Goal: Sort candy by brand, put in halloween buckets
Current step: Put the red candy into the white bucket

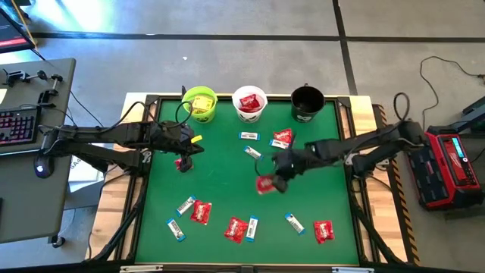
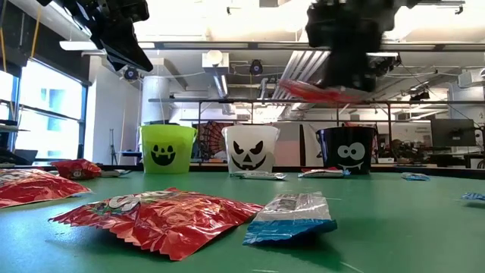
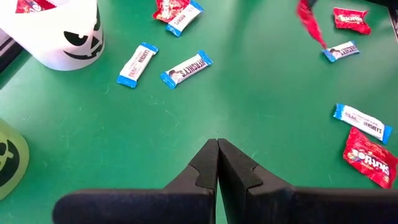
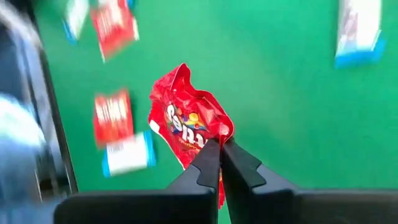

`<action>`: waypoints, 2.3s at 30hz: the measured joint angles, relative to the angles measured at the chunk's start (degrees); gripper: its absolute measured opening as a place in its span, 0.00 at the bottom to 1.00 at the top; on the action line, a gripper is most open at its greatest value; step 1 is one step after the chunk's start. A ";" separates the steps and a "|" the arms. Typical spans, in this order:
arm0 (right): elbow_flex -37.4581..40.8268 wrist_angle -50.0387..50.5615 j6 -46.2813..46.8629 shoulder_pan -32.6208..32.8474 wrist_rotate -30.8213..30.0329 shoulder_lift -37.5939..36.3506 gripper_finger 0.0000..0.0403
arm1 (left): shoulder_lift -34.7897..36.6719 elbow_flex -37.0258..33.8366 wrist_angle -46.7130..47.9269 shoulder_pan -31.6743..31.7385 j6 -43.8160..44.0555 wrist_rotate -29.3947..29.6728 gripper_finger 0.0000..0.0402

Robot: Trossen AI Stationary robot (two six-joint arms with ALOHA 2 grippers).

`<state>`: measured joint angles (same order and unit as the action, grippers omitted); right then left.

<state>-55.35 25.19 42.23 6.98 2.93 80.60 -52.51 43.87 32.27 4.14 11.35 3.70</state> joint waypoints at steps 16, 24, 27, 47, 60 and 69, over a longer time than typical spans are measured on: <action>-0.11 -23.36 -0.78 -28.19 -6.37 0.04 0.00 | 0.00 0.01 -0.85 0.02 0.57 1.76 0.00; -10.58 -16.47 -7.43 -37.03 -6.13 4.70 0.00 | 0.00 0.01 -0.87 0.07 0.61 2.72 0.00; -16.94 -10.57 -10.58 -39.27 -5.46 9.28 0.00 | 0.00 0.01 -0.88 0.47 1.05 2.72 0.00; -43.43 13.84 -20.28 -41.09 -0.99 34.75 0.00 | 0.01 0.01 -0.77 1.51 2.03 2.72 0.00; -43.26 17.07 -24.73 -40.96 -2.54 35.03 0.20 | 0.00 0.01 -0.27 1.51 2.01 2.60 0.00; -49.15 23.32 -27.92 -38.20 -5.47 34.72 0.27 | 0.00 0.01 1.35 1.51 1.96 0.88 0.00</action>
<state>-104.50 48.51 14.30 -31.22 -2.55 115.32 -52.51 43.88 33.62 5.65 13.32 4.58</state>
